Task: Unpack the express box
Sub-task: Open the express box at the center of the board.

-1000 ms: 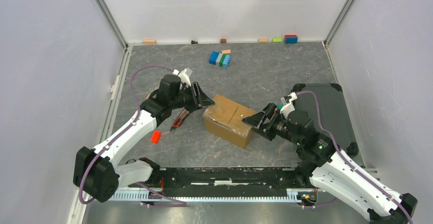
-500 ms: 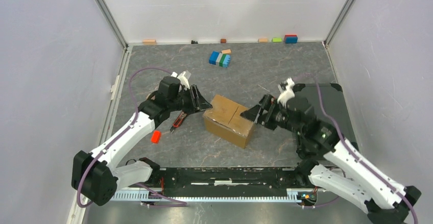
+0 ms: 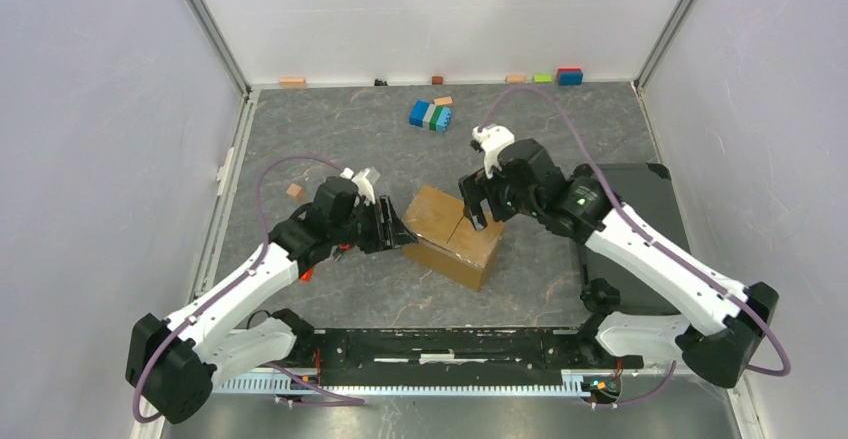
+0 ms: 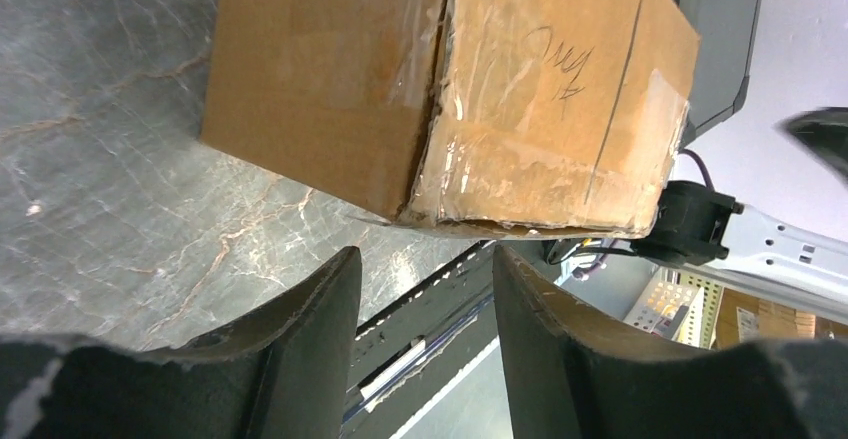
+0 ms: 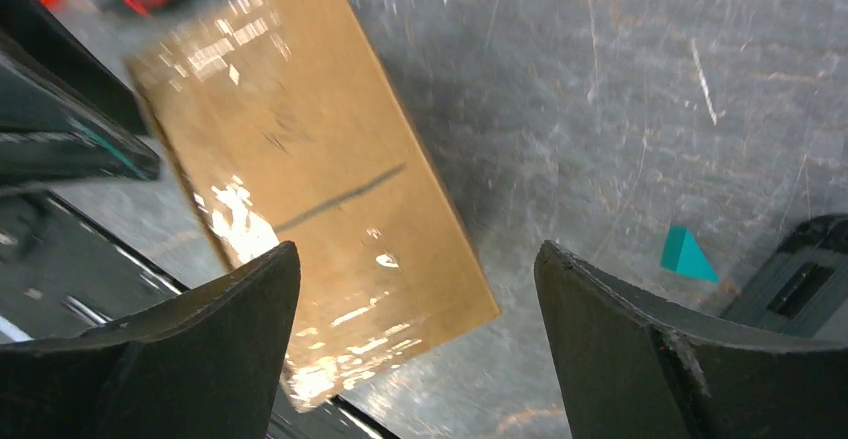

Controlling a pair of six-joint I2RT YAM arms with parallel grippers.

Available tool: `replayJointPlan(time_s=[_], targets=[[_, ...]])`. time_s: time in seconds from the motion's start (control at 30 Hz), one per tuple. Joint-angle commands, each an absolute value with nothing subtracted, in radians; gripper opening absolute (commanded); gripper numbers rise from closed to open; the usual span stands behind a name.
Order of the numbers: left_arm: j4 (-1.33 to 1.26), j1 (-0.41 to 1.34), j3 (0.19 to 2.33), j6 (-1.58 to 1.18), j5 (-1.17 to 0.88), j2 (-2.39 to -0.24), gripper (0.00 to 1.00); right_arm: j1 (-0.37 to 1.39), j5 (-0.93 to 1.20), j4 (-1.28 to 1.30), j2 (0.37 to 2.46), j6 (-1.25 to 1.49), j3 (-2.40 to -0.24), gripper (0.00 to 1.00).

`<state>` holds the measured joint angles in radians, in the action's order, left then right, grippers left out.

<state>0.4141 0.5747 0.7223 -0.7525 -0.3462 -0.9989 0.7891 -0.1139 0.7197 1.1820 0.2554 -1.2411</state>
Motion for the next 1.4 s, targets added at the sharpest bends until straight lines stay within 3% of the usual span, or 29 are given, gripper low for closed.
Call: replayJointPlan(time_s=[0.0, 0.37, 0.6, 0.77, 1.0, 1.37], targets=[[0.233, 0.593, 0.663, -0.851, -0.363, -0.999, 0.58, 0.812, -0.088, 0.696, 1.186, 0.135, -1.166, 0.91], [0.095, 0.506, 0.831, -0.791, -0.482, -1.236, 0.59, 1.037, -0.270, 0.713, 1.288, 0.241, -1.159, 0.92], [0.133, 0.513, 0.811, -0.827, -0.490, -1.172, 0.59, 1.042, -0.433, 0.714, 1.253, 0.320, -1.206, 0.94], [0.185, 0.582, 0.833, -0.842, -0.371, -1.204, 0.58, 1.041, -0.544, 0.752, 1.289, 0.301, -1.278, 0.96], [0.221, 0.657, 0.845, -0.868, -0.238, -1.232, 0.52, 1.040, -0.507, 0.696, 1.321, 0.224, -1.258, 0.98], [0.275, 0.661, 0.842, -0.856, -0.203, -1.201, 0.42, 1.030, -0.498, 0.640, 1.381, 0.184, -1.259, 0.98]])
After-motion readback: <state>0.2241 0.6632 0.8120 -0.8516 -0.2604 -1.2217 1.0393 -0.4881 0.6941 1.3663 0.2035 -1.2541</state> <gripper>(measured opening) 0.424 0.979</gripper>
